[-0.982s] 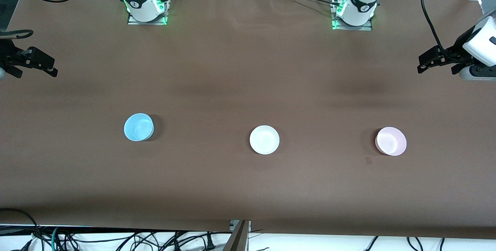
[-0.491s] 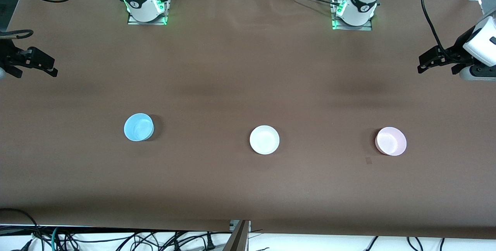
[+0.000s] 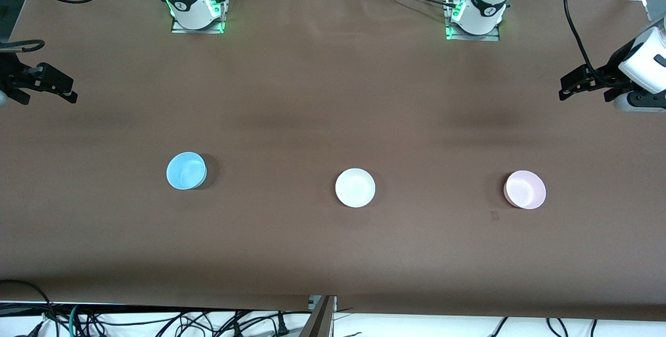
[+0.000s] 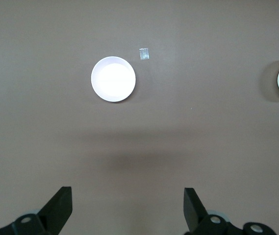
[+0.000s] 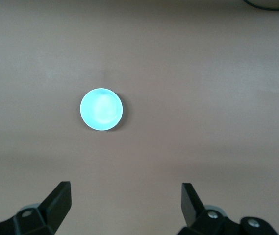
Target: Stack pink and blue bowls on white bowl
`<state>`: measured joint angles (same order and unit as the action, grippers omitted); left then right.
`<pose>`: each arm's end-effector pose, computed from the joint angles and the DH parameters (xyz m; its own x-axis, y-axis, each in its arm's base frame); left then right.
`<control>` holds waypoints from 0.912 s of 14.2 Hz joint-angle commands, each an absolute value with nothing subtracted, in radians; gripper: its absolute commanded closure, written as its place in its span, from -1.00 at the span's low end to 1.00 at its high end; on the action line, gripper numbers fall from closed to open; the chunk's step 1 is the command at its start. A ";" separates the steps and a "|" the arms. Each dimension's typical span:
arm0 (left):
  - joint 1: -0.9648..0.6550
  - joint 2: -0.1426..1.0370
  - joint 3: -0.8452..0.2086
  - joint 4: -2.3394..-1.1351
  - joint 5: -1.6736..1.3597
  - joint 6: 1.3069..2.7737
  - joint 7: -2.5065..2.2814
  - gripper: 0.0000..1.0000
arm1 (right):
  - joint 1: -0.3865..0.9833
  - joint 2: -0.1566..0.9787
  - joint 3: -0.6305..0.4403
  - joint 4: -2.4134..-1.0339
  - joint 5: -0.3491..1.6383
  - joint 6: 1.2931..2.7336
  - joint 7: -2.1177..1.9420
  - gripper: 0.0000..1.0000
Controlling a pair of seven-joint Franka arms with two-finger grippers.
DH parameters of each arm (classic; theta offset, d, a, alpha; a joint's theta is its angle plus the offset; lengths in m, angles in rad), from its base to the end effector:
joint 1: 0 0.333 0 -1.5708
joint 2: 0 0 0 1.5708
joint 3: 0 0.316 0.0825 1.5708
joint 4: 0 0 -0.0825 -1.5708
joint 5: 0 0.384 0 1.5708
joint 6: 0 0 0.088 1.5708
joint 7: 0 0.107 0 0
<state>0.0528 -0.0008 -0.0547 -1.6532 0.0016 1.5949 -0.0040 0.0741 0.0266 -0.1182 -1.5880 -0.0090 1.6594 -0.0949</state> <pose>0.5534 -0.0009 0.5881 0.9983 0.0021 -0.0575 0.0020 -1.0000 -0.0019 0.5702 -0.0252 0.6095 0.9977 0.0518 0.0436 0.0511 -0.9986 0.0163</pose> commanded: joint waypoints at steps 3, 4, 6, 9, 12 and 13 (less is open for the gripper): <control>0.052 0.028 -0.058 -1.631 0.008 1.589 0.015 -1.00 | 0.077 0.028 -0.117 -1.575 -0.021 1.657 -0.087 -0.99; 0.054 0.041 -0.058 -1.629 0.006 1.591 0.015 -1.00 | 0.077 0.029 -0.117 -1.575 -0.021 1.657 -0.087 -0.99; 0.049 0.077 -0.058 -1.618 -0.001 1.592 0.015 -1.00 | 0.077 0.029 -0.115 -1.575 -0.021 1.657 -0.087 -0.99; 0.048 0.191 -0.058 -1.490 -0.017 1.591 0.015 -1.00 | 0.077 0.028 -0.117 -1.575 -0.021 1.657 -0.087 -0.99; 0.055 0.276 -0.057 -1.457 -0.040 1.594 0.012 -1.00 | 0.077 0.028 -0.115 -1.575 -0.021 1.655 -0.087 -0.99; 0.061 0.310 -0.051 -1.444 -0.058 1.594 0.014 -1.00 | 0.077 0.028 -0.117 -1.575 -0.021 1.655 -0.086 -0.99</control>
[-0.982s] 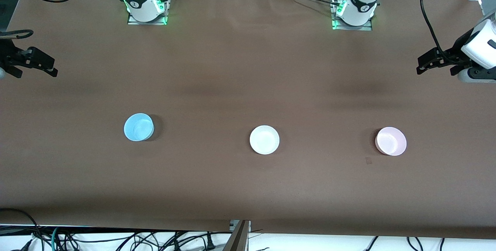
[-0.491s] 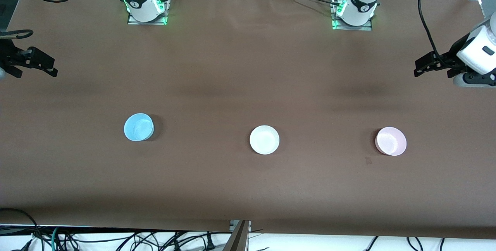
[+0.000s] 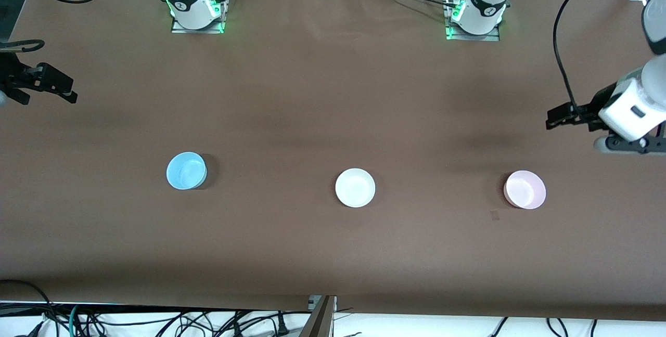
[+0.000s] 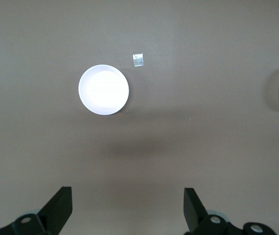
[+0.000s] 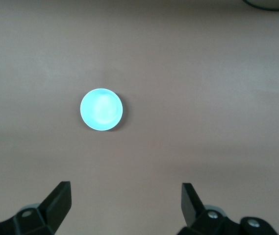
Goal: Stack pink and blue bowls on white bowl
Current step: 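Reach the left gripper down to the pink bowl's rim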
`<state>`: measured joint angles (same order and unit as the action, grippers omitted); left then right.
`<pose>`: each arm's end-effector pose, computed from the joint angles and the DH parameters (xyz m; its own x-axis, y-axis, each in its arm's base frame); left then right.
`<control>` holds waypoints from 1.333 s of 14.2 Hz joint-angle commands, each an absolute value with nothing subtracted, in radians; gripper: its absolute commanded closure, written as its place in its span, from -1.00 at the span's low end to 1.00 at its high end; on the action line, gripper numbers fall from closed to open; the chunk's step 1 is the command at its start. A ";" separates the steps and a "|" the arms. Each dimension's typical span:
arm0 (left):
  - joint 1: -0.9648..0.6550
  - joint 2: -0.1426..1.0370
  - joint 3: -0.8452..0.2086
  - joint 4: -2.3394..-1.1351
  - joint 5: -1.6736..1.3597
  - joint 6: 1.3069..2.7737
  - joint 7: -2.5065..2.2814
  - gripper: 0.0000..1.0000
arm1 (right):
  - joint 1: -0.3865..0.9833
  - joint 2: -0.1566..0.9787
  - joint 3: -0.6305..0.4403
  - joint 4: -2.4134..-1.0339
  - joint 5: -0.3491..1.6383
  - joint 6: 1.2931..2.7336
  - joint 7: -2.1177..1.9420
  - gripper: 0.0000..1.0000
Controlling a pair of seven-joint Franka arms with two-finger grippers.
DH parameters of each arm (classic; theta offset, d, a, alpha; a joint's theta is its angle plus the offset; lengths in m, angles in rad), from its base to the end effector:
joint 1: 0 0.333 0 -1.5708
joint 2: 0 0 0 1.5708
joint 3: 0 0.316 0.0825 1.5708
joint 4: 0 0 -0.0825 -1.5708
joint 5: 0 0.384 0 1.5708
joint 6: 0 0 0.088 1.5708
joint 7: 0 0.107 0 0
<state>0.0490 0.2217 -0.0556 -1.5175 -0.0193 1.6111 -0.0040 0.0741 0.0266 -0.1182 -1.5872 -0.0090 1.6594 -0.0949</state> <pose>0.6159 -0.0029 0.5230 0.9918 -0.0020 -0.1276 0.0020 -0.9995 0.0307 0.5702 -0.0252 0.6098 0.9977 0.0518 0.0444 0.0511 -0.9986 0.0164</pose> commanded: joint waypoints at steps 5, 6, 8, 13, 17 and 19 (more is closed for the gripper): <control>0.110 0.431 -0.048 -1.354 -0.086 1.594 0.020 -1.00 | 0.077 0.028 -0.115 -1.575 -0.021 1.655 -0.086 -0.99; 0.139 0.442 -0.048 -1.361 -0.074 1.595 0.040 -1.00 | 0.077 0.028 -0.115 -1.575 -0.021 1.657 -0.086 -0.99; 0.187 0.480 -0.048 -1.361 -0.063 1.612 0.160 -1.00 | 0.077 0.028 -0.115 -1.575 -0.021 1.657 -0.084 -0.99; 0.218 0.619 -0.048 -1.367 0.045 1.771 0.242 -1.00 | 0.077 0.028 -0.115 -1.575 -0.021 1.657 -0.083 -0.99; 0.215 0.731 -0.049 -1.367 0.184 1.942 0.245 -1.00 | 0.077 0.028 -0.115 -1.575 -0.021 1.657 -0.084 -0.99; 0.216 0.771 -0.051 -1.373 0.172 2.006 0.245 -1.00 | 0.077 0.028 -0.115 -1.575 -0.021 1.657 -0.084 -0.99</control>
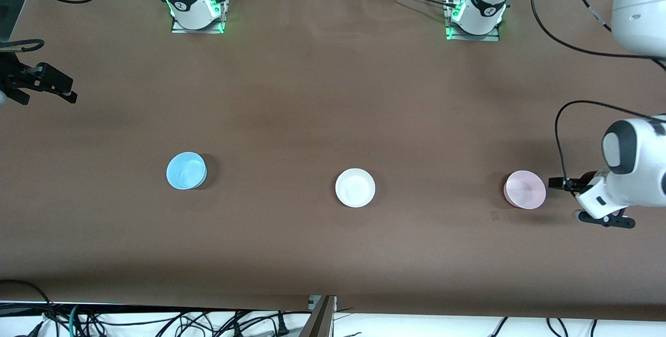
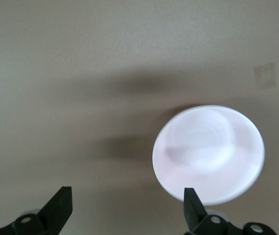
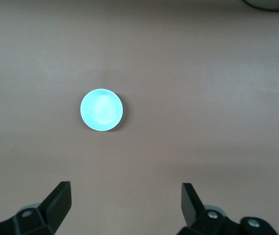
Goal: Stack pink and blue bowls on white bowl
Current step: 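Reach the left gripper down to the pink bowl's rim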
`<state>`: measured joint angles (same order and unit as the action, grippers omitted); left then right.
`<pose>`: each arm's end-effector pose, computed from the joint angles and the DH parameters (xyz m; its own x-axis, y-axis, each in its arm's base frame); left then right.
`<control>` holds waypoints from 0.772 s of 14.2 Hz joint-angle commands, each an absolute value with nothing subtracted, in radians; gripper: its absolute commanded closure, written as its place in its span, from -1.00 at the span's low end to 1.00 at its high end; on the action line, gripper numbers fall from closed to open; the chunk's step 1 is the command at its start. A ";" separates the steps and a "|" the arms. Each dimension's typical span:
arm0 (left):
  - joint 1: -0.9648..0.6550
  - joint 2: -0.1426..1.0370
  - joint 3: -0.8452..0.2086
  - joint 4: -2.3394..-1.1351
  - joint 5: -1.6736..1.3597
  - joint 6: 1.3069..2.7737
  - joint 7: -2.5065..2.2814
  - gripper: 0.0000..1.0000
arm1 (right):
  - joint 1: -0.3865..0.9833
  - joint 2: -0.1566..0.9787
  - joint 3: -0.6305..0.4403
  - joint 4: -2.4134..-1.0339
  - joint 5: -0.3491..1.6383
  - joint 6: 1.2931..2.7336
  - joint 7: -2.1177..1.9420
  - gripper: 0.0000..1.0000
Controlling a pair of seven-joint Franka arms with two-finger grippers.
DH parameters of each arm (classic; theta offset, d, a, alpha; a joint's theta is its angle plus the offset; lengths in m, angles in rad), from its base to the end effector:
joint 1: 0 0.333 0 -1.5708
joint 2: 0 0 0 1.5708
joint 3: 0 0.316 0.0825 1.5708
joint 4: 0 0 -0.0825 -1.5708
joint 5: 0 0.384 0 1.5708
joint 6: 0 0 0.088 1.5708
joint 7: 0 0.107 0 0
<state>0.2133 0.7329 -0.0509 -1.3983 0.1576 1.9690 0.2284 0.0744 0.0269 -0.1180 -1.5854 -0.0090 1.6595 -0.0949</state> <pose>0.6996 0.1318 0.2595 0.9760 -0.1207 -0.1810 -0.1334 -0.9892 -0.0599 0.5704 -0.0249 0.6105 0.9976 0.0523 0.0460 0.0516 -0.9985 0.0166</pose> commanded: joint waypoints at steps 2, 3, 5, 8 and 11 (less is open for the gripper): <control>0.215 0.802 -0.054 -1.385 0.170 2.058 0.245 -1.00 | 0.077 0.028 -0.115 -1.575 -0.021 1.657 -0.084 -0.99; 0.216 0.819 -0.055 -1.387 0.170 2.080 0.247 -0.96 | 0.077 0.028 -0.115 -1.575 -0.021 1.657 -0.084 -0.99; 0.218 0.825 -0.058 -1.410 0.170 2.082 0.248 0.25 | 0.077 0.028 -0.115 -1.575 -0.021 1.657 -0.084 -0.99; 0.219 0.825 -0.060 -1.417 0.167 2.075 0.259 1.00 | 0.077 0.028 -0.115 -1.575 -0.021 1.657 -0.083 -0.99; 0.219 0.824 -0.060 -1.417 0.155 2.075 0.261 1.00 | 0.077 0.028 -0.115 -1.575 -0.020 1.655 -0.084 -0.99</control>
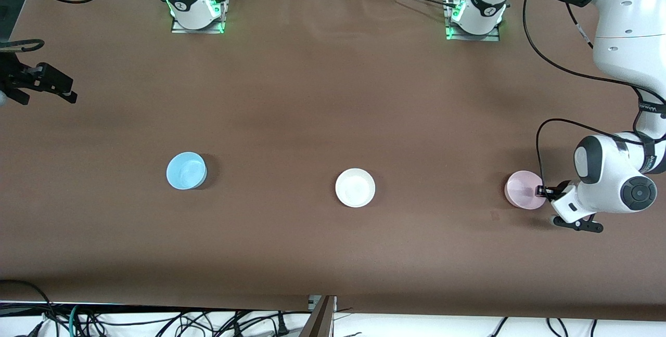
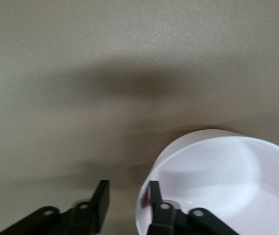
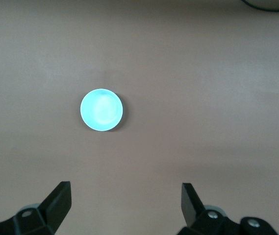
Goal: Stack pink and blue bowls on white bowl
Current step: 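Grasp the pink bowl and carry it onto the white bowl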
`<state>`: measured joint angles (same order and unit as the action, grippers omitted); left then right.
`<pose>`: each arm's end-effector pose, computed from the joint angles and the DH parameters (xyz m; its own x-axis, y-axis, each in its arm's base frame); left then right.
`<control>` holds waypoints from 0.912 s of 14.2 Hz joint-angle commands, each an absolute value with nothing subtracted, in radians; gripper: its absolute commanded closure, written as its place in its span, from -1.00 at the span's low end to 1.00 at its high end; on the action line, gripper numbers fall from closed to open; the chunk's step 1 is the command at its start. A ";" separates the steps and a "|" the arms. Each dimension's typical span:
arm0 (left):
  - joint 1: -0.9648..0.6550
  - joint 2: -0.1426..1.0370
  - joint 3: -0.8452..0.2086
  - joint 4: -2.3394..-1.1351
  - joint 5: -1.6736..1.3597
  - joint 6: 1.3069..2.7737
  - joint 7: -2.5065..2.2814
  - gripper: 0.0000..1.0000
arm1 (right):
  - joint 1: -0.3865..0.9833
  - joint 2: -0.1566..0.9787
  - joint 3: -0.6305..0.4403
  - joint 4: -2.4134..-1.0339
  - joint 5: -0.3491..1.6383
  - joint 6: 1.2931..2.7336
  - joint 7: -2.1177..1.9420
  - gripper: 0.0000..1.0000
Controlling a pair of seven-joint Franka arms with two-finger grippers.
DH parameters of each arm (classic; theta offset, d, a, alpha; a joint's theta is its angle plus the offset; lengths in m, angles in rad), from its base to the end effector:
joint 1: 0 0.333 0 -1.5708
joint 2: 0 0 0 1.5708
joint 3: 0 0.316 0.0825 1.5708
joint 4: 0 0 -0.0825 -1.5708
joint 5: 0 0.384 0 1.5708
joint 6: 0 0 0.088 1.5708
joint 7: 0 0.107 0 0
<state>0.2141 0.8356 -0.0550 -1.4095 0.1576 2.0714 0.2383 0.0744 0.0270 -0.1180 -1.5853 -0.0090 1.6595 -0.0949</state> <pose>0.6984 0.1273 0.1887 0.9714 -0.1453 -0.1880 -0.1552 -0.9871 -0.0390 0.5705 -0.0249 0.6105 0.9976 0.0523 0.0460 0.0516 -0.9985 0.0166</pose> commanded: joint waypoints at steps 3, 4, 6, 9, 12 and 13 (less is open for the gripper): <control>0.218 0.818 -0.061 -1.414 0.153 2.075 0.261 1.00 | 0.077 0.028 -0.117 -1.575 -0.015 1.655 -0.090 -0.99; 0.215 0.813 -0.063 -1.413 0.153 2.069 0.259 1.00 | 0.075 0.028 -0.117 -1.575 -0.015 1.655 -0.092 -0.99; 0.210 0.781 -0.099 -1.407 0.155 2.021 0.259 1.00 | 0.075 0.029 -0.117 -1.575 -0.009 1.657 -0.092 -0.99; 0.206 0.723 -0.214 -1.391 0.155 1.909 0.241 1.00 | 0.069 0.028 -0.121 -1.575 -0.014 1.663 -0.092 -0.99; 0.203 0.722 -0.339 -1.318 0.124 1.829 0.171 1.00 | 0.074 0.032 -0.117 -1.575 -0.049 1.683 -0.089 -0.99; 0.192 0.724 -0.359 -1.304 0.077 1.819 0.106 1.00 | 0.077 0.038 -0.115 -1.575 -0.055 1.684 -0.081 -0.99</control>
<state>0.1997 0.7236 -0.3213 -1.3469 0.1337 1.8672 0.1768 0.0723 0.0282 -0.1220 -1.5851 -0.0239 1.6744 -0.0949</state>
